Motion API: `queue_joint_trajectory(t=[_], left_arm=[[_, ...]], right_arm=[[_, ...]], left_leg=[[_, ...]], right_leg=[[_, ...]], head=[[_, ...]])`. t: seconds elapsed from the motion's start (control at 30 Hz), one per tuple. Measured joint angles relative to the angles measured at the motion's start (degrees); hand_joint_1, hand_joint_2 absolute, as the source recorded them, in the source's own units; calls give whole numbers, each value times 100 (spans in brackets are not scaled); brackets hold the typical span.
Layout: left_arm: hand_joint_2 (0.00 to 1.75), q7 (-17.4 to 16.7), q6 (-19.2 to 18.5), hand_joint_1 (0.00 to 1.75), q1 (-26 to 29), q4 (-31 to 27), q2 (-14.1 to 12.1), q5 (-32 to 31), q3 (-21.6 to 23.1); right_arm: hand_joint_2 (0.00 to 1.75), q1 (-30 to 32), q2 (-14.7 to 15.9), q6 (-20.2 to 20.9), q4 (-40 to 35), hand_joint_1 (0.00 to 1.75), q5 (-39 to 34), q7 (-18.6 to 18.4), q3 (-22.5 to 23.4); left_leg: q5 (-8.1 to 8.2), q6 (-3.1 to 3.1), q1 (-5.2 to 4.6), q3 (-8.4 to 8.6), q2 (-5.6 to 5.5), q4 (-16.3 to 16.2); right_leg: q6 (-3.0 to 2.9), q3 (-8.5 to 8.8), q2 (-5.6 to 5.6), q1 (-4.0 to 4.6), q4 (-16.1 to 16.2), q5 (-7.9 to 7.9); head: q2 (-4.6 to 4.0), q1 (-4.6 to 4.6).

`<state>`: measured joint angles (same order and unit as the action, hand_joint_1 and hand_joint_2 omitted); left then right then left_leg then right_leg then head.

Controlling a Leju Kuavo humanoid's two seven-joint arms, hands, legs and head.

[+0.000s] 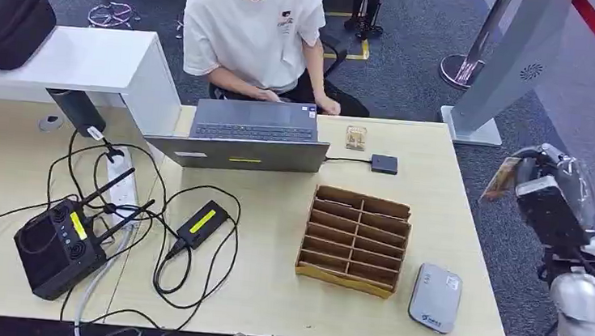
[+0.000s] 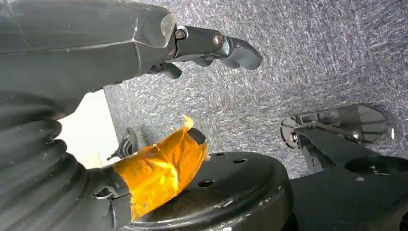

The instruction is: Pass the card to the sensor for recognition and then transmit it.

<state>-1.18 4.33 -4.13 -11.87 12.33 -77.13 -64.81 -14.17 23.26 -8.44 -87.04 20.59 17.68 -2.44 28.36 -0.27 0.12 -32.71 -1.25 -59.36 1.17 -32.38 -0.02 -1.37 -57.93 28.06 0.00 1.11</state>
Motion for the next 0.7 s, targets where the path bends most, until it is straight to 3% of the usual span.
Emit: queue_joint_trajectory(t=[0.27, 0.5, 0.7], left_arm=[[175, -4, 15, 0, -1, 2, 4, 50, -55], [175, -7, 15, 0, 0, 2, 9, 50, -79], [175, -44, 17, 0, -1, 2, 9, 24, -111]], right_arm=[[175, 1203, -13, 4, -838, 175, 192, 310, 568], [175, 1476, -35, 9, -1053, 175, 236, 312, 712], [175, 1997, -142, -160, -1210, 175, 978, 415, 732]], left_leg=[[2, -3, 2, -3, 4, 3], [2, -3, 1, 0, 11, 2], [3, -3, 1, -2, 7, 3]], right_leg=[[1, -1, 5, 3, -1, 2], [1, -3, 11, 1, 0, 1], [1, -2, 8, 2, 0, 2]], head=[[0, -2], [0, -2], [0, 0]])
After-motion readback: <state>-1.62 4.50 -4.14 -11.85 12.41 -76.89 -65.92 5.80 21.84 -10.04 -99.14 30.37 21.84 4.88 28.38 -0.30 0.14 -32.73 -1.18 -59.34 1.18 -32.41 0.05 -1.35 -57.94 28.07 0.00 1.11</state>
